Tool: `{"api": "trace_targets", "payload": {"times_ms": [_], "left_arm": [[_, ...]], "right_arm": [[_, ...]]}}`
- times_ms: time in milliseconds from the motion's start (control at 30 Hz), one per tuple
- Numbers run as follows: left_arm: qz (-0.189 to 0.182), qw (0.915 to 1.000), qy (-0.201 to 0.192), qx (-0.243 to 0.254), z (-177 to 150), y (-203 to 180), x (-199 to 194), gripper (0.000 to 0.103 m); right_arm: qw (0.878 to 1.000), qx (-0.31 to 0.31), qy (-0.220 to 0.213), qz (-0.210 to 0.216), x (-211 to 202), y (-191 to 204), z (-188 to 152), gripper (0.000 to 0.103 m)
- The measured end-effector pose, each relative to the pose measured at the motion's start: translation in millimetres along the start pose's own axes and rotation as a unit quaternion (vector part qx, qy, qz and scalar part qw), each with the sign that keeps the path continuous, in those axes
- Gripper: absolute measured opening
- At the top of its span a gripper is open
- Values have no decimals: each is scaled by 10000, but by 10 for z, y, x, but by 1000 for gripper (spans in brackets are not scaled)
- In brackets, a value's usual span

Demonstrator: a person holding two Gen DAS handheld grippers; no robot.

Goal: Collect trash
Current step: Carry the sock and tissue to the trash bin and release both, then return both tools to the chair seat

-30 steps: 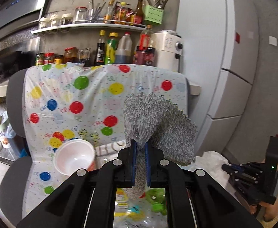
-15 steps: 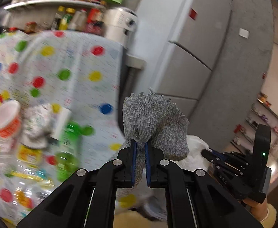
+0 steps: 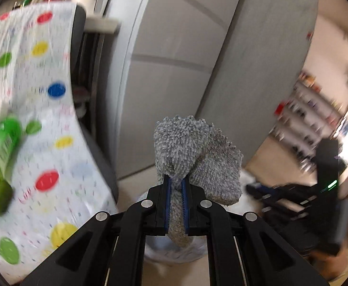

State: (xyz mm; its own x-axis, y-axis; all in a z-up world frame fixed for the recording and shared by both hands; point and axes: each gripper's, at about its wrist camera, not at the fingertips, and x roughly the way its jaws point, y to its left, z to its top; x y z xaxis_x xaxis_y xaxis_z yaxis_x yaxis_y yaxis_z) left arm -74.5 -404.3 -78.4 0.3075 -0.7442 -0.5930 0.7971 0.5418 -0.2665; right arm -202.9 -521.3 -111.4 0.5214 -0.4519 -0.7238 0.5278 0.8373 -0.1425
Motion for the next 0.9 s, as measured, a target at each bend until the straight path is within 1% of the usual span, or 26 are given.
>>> {"api": "trace_targets", "payload": {"times_ms": [100, 200, 267, 367, 433, 500, 600, 667, 700, 733, 767, 800, 900], "left_arm": [[36, 9986, 518, -129, -203, 85, 388, 9], [48, 9970, 766, -37, -278, 121, 628, 9], [4, 9960, 892, -80, -295, 156, 721, 9], [-95, 9955, 933, -124, -258, 183, 783, 10], [-161, 9953, 947, -128, -229, 191, 834, 11], [-207, 9951, 956, -133, -225, 189, 904, 15], [-269, 9955, 909, -85, -225, 178, 987, 18], [-340, 9950, 932, -72, -215, 150, 1030, 22], [-357, 9949, 945, -76, -208, 146, 1029, 31], [-383, 9945, 968, -88, -203, 155, 1037, 47], [-366, 9946, 973, -85, -203, 157, 1029, 52], [-351, 9951, 925, -90, -207, 174, 996, 55], [-348, 9943, 1000, -147, -202, 217, 949, 55]], "right_arm": [[9993, 120, 340, 95, 327, -55, -157, 4], [9976, 224, 638, 164, 628, -72, -254, 4], [9959, 285, 819, 246, 840, -73, -273, 4], [9934, 320, 1069, 281, 1076, -63, -351, 4], [9917, 410, 1174, 336, 1165, -83, -358, 4], [9906, 487, 1229, 345, 1217, -76, -358, 4], [9894, 601, 1278, 342, 1282, -103, -346, 4], [9883, 669, 1333, 335, 1299, -126, -359, 13], [9875, 702, 1373, 327, 1312, -142, -355, 34], [9875, 722, 1367, 321, 1299, -146, -361, 54], [9877, 729, 1346, 315, 1293, -156, -361, 55], [9879, 719, 1344, 284, 1266, -156, -360, 55], [9886, 731, 1297, 216, 1172, -166, -341, 55]]}}
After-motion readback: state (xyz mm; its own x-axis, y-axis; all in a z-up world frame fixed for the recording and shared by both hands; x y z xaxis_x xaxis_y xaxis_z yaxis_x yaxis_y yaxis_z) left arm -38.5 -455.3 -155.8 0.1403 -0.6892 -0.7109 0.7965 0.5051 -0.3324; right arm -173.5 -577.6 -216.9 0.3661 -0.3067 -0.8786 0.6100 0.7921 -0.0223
